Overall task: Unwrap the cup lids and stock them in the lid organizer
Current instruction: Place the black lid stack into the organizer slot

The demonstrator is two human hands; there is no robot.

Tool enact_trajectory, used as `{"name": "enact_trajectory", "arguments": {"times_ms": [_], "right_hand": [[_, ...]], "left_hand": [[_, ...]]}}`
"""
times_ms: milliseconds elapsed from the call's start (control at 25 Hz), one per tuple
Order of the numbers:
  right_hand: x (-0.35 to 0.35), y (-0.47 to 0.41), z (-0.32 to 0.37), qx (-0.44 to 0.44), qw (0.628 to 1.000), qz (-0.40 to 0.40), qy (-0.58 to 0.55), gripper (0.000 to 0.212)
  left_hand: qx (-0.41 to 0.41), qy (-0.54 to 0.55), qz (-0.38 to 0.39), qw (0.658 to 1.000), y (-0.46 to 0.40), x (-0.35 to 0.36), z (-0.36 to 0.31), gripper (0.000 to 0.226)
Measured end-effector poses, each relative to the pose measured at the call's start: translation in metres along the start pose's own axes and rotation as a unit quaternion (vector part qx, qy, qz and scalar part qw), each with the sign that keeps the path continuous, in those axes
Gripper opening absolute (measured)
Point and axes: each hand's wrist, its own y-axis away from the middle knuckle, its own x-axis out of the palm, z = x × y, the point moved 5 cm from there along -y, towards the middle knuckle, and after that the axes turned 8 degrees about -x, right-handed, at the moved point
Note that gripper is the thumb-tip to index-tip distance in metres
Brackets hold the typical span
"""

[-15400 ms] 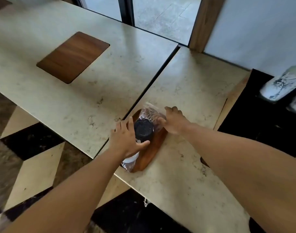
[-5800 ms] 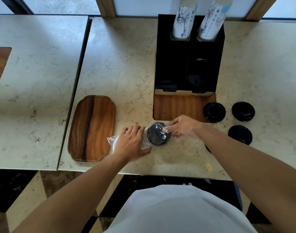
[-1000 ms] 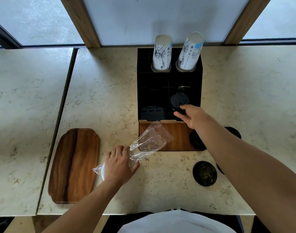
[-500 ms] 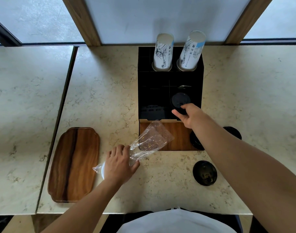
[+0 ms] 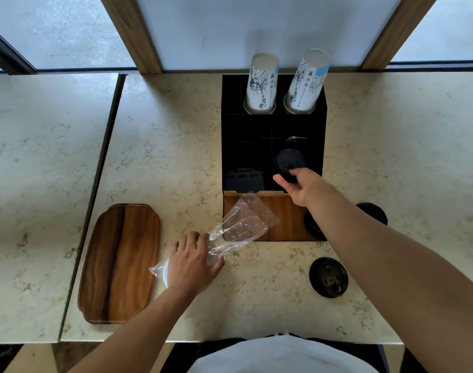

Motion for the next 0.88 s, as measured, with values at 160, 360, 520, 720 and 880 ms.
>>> {"name": "enact_trajectory", "arguments": {"times_ms": [160, 360, 520, 720, 880], "right_hand": [[0.001, 0.005, -0.001, -0.023, 0.999, 0.014, -0.038, 0.016], [-0.007, 0.009, -0.005, -0.024, 0.998, 0.029, -0.056, 0.025], [-0.013, 0.014, -0.005, -0.034, 0.999, 0.029, -0.026, 0.027], [-0.023, 0.030, -0.016, -0.079, 0.991, 0.023, 0.110, 0.020], [-0.022, 0.054, -0.035, -0.146, 0.932, 0.082, 0.321, 0.021]], "left_hand": [[-0.001, -0.005, 0.000, 1.000, 0.000, -0.001, 0.000, 0.070], [0.000, -0.008, 0.002, 1.000, 0.000, 0.000, 0.000, 0.071], [0.001, -0.005, -0.004, 1.000, 0.000, -0.002, -0.001, 0.072], [0.006, -0.003, -0.005, 1.000, 0.001, -0.002, -0.001, 0.072], [0.025, 0.002, -0.004, 1.000, 0.006, -0.002, -0.002, 0.072]]}}
